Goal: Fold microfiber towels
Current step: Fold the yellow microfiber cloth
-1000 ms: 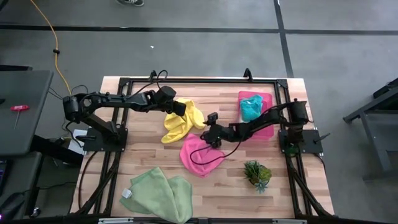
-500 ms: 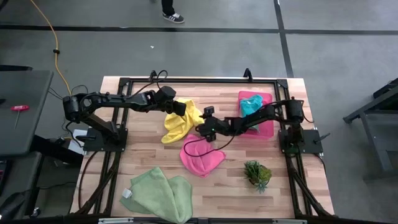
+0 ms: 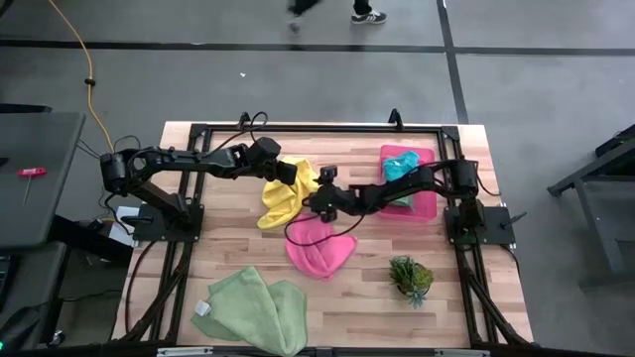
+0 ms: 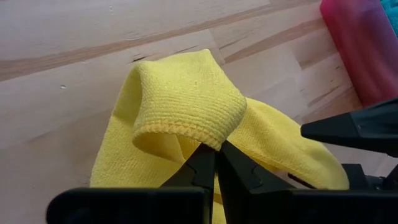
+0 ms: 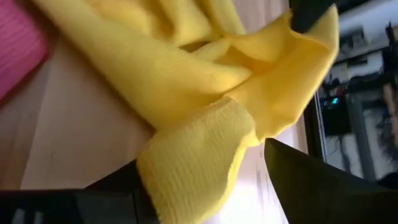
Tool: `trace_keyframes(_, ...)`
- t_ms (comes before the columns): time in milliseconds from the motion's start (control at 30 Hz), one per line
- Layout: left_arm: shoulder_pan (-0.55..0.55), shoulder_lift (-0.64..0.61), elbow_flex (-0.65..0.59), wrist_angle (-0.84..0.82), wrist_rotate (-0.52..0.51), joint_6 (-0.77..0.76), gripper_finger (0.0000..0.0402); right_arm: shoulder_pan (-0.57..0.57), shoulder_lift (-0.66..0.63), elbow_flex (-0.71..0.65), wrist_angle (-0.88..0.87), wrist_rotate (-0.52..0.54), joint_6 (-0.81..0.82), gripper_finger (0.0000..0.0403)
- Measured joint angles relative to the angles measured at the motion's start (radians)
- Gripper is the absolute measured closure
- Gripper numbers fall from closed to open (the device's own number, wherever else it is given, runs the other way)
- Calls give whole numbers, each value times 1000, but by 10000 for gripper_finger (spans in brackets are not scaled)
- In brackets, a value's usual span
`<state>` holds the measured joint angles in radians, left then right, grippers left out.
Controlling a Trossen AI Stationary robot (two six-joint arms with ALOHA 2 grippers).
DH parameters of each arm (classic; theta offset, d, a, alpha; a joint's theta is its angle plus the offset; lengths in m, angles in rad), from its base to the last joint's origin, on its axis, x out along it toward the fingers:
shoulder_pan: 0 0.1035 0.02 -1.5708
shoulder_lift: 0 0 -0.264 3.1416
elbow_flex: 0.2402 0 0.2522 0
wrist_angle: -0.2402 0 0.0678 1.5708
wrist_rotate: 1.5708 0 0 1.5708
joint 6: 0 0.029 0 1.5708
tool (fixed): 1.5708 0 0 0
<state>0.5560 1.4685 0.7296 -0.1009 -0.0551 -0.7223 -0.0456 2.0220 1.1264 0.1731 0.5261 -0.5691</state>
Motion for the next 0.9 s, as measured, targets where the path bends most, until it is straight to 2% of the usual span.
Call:
trace_keyframes(133, 0, 0, 0, 0, -1, 0, 400, 0, 0, 44, -78, 10, 121, 187)
trace_keyframes(333, 0, 0, 0, 0, -2, 9, 400, 0, 0, 119, -236, 22, 274, 269)
trace_keyframes(500, 1, 0, 0, 0, -2, 11, 400, -2, -2, 194, -423, -44, 354, 320)
trace_keyframes(633, 7, 0, 0, 0, -2, 11, 400, -9, -33, 210, -504, -154, 424, 339)
trace_keyframes(900, 14, 0, 0, 1, -3, 11, 400, -33, -113, 206, -558, -206, 506, 346)
